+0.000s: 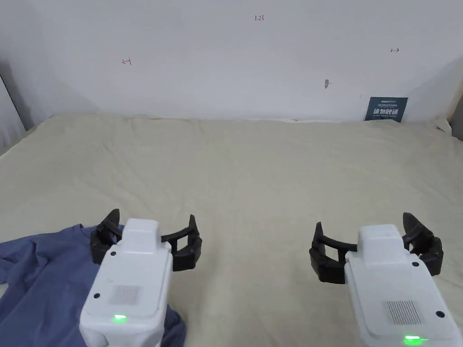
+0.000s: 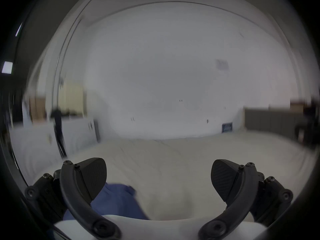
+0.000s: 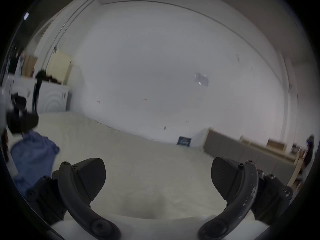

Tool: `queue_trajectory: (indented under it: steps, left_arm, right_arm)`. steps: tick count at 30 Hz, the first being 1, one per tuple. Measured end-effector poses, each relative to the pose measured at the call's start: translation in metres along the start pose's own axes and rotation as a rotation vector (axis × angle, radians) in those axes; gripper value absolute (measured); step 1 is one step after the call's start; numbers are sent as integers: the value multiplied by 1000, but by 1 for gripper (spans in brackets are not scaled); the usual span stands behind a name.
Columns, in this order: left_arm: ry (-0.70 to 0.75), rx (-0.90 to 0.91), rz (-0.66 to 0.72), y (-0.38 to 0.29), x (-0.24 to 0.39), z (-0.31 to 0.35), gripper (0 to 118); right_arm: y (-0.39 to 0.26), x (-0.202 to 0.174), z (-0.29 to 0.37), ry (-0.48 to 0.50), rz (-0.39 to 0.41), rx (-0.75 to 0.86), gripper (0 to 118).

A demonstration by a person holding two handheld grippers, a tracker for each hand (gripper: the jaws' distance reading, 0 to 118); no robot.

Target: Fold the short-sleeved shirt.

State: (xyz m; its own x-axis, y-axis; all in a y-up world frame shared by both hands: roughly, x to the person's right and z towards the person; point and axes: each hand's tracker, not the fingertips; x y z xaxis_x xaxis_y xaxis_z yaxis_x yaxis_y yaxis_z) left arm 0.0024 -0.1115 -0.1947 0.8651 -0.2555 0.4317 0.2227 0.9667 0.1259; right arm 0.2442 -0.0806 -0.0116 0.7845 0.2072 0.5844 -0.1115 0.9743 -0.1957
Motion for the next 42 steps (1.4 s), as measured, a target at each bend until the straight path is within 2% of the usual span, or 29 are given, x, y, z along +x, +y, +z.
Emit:
queue_trajectory:
  steps: [2, 11, 23, 42]
  left_arm:
    - [-6, 8, -16, -2, 3, 3, 118]
    - [-26, -10, 109, -5, -10, -1, 118]
    - [-23, -5, 118, -4, -12, 1, 118]
    - [-17, -7, 150, -1, -15, 1, 118]
  right_arm:
    - [-4, -1, 0, 18, -23, -7, 118]
    - [-4, -2, -1, 14, -25, -8, 118]
    - [-4, 1, -2, 17, -53, -16, 118]
    - [-1, 3, -1, 20, -56, -9, 118]
